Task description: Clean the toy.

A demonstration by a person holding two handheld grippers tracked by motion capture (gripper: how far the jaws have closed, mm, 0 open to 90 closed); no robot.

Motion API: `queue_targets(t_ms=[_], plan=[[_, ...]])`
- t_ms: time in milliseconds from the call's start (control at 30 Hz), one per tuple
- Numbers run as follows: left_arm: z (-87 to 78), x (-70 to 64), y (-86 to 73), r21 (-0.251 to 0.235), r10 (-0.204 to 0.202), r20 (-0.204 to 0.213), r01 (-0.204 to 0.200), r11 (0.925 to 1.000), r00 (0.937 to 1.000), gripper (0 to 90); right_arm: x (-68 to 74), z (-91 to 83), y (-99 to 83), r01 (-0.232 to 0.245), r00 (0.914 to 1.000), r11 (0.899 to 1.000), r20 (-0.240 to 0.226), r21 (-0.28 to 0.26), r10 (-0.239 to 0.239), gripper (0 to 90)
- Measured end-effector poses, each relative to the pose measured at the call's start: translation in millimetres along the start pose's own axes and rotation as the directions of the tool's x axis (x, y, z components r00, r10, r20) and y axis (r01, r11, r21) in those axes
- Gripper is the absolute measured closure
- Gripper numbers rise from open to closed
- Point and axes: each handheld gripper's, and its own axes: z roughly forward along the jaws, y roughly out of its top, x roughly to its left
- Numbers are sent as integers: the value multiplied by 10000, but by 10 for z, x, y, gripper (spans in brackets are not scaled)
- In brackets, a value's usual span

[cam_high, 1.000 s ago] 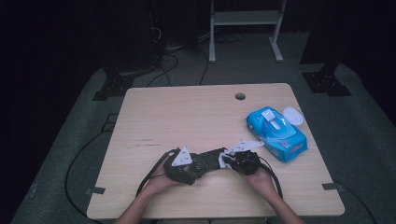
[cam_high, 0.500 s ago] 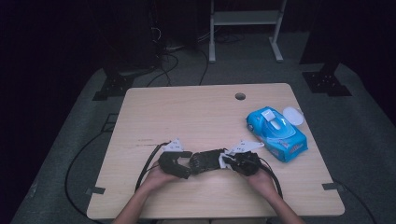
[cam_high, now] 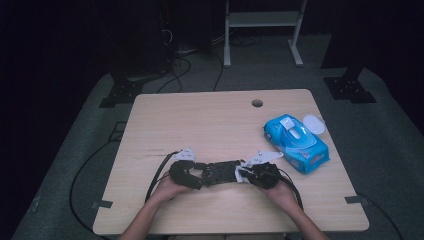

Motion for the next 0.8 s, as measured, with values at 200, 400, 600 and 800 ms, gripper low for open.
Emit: queue_targets(t_ms=[200,400,600,800], plan=[[-27,121,-24,-58,-745,216,747,9972,9970,221,-9,12,-6,131,9999,9999,12,51,-131,829],[-16,163,-39,107,-1251,457,1247,9921,9911,213,7,11,-21,361,9993,9993,123,-42,-360,830],[-11,192,-50,140,-1468,522,1463,9891,9878,204,4,5,-4,347,9994,9994,22,-93,-347,828],[-18,212,-5,163,-1524,447,1518,9883,9873,205,20,-26,69,174,9996,9989,-191,-425,-183,828]])
